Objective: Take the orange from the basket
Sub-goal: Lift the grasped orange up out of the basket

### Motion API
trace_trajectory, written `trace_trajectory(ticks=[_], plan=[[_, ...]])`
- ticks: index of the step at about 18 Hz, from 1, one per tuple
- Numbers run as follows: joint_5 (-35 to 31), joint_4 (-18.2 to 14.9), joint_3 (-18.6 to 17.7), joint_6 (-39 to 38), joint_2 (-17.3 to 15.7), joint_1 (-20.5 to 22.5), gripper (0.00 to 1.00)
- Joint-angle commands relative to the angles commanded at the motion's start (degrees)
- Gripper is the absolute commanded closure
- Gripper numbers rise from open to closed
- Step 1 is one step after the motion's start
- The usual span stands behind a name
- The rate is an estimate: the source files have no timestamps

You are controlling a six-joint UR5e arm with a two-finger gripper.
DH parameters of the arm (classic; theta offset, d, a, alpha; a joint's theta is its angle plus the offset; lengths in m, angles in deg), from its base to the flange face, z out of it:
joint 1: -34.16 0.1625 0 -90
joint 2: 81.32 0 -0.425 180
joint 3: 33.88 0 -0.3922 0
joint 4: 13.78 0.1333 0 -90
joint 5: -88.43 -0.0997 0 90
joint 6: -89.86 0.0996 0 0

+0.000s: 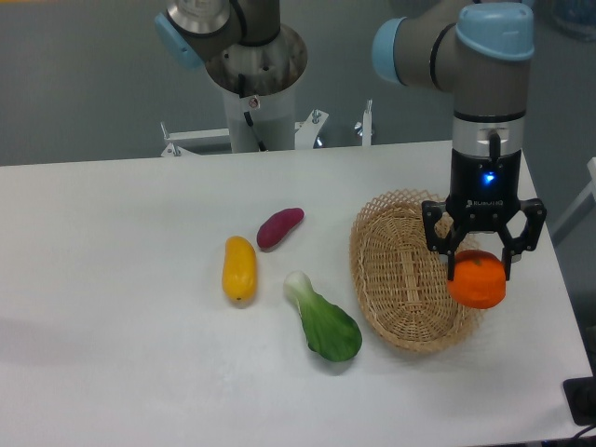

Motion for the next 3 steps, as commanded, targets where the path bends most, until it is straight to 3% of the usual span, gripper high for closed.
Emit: trace_trajectory(ticks=[3], plan=[[0.0,0.1,0.1,0.1,-0.1,-0.1,0.34]])
